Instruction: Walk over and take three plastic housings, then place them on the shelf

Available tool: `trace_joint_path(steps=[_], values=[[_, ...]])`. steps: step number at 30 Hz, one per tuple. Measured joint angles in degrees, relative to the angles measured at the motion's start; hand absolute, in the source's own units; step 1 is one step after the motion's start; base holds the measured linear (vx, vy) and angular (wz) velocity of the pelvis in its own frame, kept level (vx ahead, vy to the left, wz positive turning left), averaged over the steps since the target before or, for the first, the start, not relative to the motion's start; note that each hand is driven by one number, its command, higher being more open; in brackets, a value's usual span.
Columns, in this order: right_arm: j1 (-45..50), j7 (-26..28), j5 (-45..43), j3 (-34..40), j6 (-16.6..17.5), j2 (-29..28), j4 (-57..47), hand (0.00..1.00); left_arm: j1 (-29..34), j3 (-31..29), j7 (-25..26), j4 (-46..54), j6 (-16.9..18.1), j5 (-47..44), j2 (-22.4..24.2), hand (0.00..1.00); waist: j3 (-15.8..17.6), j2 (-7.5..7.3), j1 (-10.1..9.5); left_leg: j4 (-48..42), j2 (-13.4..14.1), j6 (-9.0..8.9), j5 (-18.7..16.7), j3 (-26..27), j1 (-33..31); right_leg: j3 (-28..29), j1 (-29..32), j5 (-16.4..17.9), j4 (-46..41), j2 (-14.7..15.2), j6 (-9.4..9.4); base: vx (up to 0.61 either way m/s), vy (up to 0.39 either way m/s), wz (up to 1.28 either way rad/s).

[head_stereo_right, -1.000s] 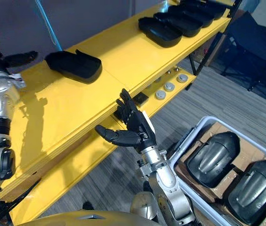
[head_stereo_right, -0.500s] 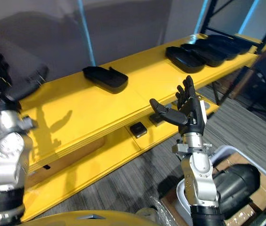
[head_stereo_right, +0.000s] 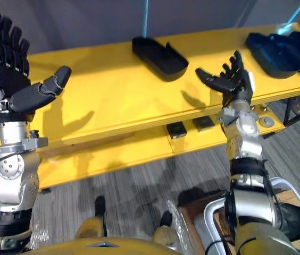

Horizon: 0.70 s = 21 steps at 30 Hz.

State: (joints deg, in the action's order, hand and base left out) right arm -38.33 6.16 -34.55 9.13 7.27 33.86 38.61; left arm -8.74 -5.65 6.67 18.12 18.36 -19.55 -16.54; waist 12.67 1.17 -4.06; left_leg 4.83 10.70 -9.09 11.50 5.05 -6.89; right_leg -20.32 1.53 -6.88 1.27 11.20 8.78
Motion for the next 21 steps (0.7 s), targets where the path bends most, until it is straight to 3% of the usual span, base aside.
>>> trace_joint_path(steps=[4, 6, 10, 15, 21], values=[[-4.62, 3.12, -1.82, -1.19, 1.37, 0.23, 2.73, 1.00, -0.81, 0.44, -4.18, -0.14, 1.74, -6.78, -1.46, 1.00, 4.32, -0.71, -1.49, -0.04, -0.10, 0.58, 0.66, -0.36, -1.29, -0.45, 1.18, -0.53, -0.18, 0.05, -0.21, -0.01, -0.003, 0.03], [-5.32, 3.81, -1.90, -1.69, 1.86, 0.38, 2.85, 1.00, -0.82, 0.44, -5.59, 0.68, 2.72, -7.90, -1.48, 1.00, 4.77, -0.95, -2.17, -0.06, -0.14, 0.66, 0.90, -0.62, -2.90, -0.70, 2.66, -0.54, -0.27, 0.07, -0.22, 0.01, -0.006, 0.07], [-8.19, 4.93, -1.91, -3.95, 2.38, 1.38, 3.23, 1.00, -0.91, 0.54, -6.54, 4.90, 3.70, -9.54, -1.54, 1.00, 8.44, -0.97, -3.64, -0.06, -0.43, 0.74, 1.10, -0.80, -3.33, -1.13, 3.10, -0.48, -0.62, 0.45, -0.26, 0.01, -0.003, 0.03], [-10.11, 5.94, -1.71, -6.48, 3.32, 4.79, 3.24, 1.00, -2.49, 0.58, -7.82, 6.09, 4.14, -9.91, -2.08, 1.00, 9.89, -0.97, -3.76, -0.06, -0.86, 0.91, 1.24, -1.13, -4.71, -1.33, 4.51, -0.44, -1.34, 0.96, -0.28, 0.00, 0.010, 0.03], [-12.36, 6.24, -1.69, -8.39, 3.68, 5.00, 3.76, 1.00, -2.47, 1.88, -9.02, 5.42, 4.13, -11.43, -5.15, 1.00, 10.92, -1.16, -3.74, -0.04, -0.39, 0.92, 1.22, -0.54, -4.72, -0.72, 5.00, -0.37, -1.47, 0.64, -0.32, -0.02, -0.005, -0.06]])
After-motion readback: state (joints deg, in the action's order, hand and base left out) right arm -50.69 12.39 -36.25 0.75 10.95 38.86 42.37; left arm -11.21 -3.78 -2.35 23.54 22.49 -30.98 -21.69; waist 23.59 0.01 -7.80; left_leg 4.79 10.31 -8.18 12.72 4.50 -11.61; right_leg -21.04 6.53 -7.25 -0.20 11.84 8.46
